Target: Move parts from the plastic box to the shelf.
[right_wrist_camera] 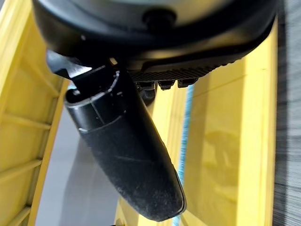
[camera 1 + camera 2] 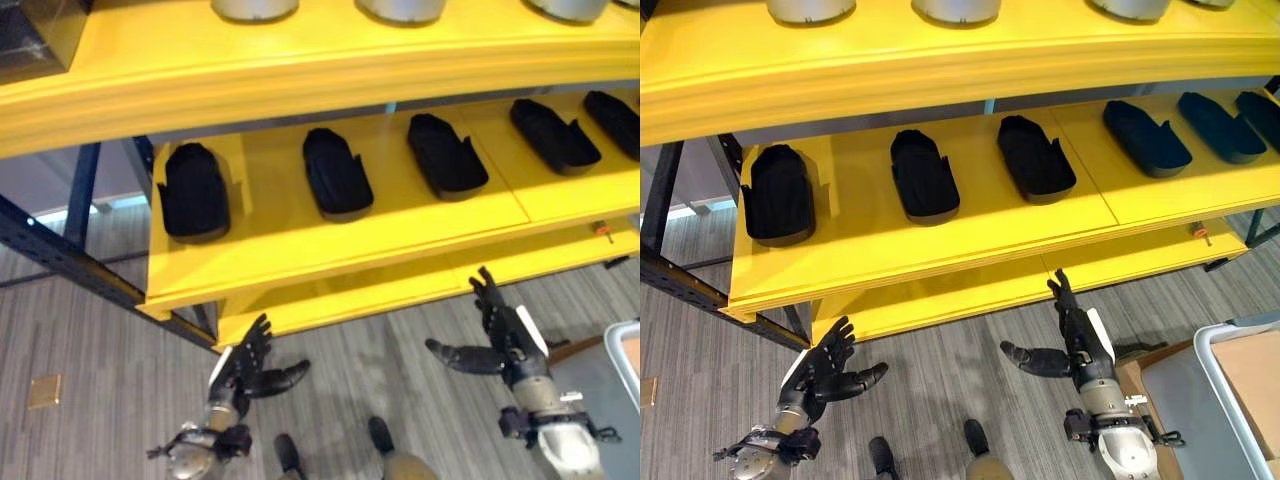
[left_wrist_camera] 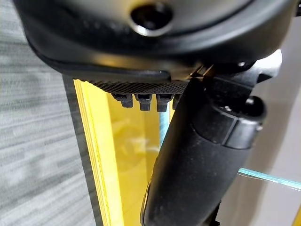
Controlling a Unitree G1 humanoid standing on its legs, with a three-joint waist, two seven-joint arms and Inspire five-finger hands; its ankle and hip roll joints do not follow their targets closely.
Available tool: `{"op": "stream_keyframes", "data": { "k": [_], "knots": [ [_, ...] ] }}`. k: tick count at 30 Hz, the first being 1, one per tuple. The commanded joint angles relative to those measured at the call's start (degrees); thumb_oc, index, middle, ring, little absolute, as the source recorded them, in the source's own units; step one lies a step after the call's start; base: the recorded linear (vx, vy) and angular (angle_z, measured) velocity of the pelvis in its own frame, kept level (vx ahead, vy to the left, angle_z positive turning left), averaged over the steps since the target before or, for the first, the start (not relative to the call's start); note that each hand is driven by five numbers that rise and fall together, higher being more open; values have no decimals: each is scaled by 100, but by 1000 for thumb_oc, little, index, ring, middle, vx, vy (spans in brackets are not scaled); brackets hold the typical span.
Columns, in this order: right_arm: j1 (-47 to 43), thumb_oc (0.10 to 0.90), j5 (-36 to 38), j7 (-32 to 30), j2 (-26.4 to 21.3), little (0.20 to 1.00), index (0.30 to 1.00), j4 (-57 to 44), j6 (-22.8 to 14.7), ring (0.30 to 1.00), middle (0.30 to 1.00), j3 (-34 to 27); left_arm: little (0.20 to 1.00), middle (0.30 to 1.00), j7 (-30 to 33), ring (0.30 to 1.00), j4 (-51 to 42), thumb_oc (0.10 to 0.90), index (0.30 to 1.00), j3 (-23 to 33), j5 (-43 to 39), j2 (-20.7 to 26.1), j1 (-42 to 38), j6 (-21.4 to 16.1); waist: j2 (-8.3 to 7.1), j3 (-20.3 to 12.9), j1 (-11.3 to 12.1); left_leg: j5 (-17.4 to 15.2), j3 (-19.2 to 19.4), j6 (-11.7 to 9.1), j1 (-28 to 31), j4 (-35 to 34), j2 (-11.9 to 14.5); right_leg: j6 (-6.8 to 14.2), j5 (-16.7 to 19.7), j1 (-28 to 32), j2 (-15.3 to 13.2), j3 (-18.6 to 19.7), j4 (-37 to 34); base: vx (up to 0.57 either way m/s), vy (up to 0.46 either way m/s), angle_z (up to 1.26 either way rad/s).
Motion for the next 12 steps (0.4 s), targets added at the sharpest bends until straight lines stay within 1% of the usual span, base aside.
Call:
{"op": "stream_keyframes", "data": {
  "k": [1,12],
  "knots": [
    [-358,900,548,89,-82,1000,1000,-168,-420,1000,1000,-331,1000,1000,-137,1000,-99,900,1000,234,-147,85,-295,-303,5,-393,-60,129,-21,-332,108,-9,590,-9,-713,307,196,-265,16,0,0,0],
    [-203,900,647,154,-61,1000,1000,-183,-336,1000,1000,-332,1000,1000,-22,1000,-84,900,1000,292,98,13,-227,-289,33,-569,-78,117,-73,-342,199,-9,615,-9,-751,421,198,-246,16,1,2,4]
  ]
}}
